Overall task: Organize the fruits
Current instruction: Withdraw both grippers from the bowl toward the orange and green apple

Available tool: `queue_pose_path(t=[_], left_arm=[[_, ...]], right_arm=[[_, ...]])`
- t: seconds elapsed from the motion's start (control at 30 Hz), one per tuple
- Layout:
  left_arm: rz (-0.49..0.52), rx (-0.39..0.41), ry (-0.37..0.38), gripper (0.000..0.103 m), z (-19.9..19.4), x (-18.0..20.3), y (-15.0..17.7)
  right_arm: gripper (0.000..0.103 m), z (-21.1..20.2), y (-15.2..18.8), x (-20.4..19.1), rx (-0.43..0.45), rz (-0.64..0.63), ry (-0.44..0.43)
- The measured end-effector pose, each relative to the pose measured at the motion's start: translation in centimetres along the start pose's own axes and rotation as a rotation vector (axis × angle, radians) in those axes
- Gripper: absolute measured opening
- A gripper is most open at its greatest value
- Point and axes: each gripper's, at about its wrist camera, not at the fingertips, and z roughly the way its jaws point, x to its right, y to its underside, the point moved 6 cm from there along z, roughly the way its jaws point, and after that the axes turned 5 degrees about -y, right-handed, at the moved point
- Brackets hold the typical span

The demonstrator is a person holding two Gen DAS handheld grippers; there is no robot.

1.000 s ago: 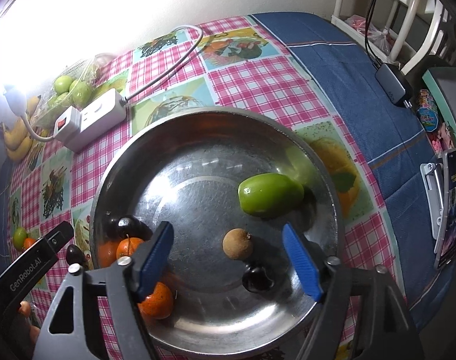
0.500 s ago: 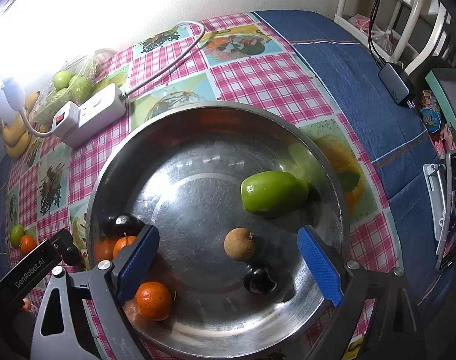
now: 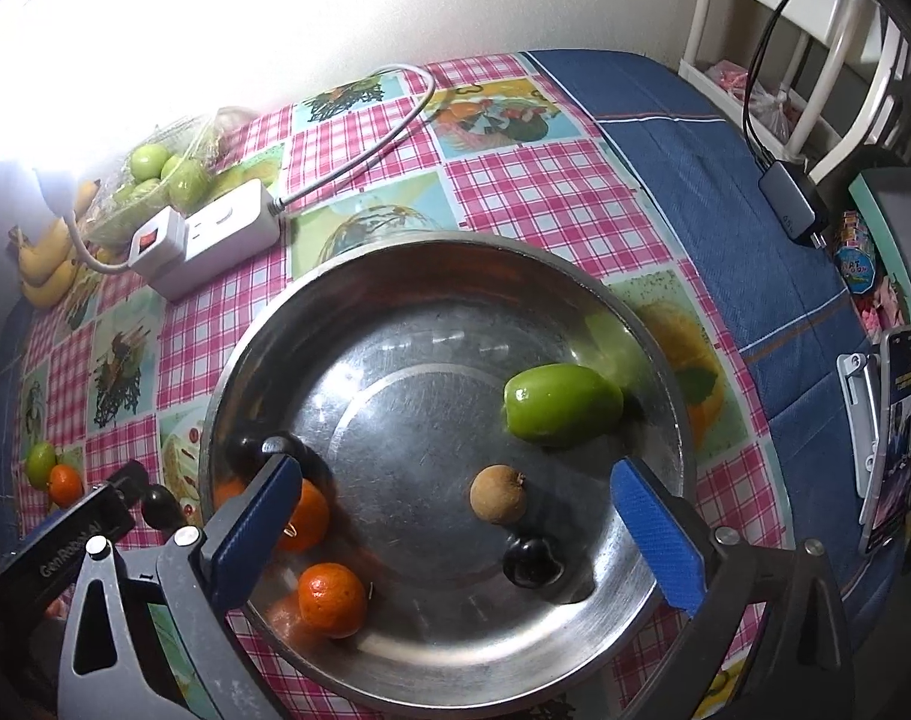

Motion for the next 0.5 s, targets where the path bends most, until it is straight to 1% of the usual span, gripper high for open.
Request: queue_pose_path(t=[0.2,0.3,0.5], left_arm=[[0.01,0.038,-0.023,0.103,-0.9,-1.7,-0.4],[-0.012,0.048,-0.041,0.103,-1.0,-3.4,-0.8],[-0.066,0.06,-0.075,0.103,-1.0,-7.0,-1.6]], right_arm=[[0.103,0.1,0.2,-1.4,-0.001,-0.017,-0.03],[0.103,0.0,0.3,-2.6,0.002,-0.048,-0.035],[0.103,0.2,0.8,-5.6,-0.009,-0.11,-0.082]])
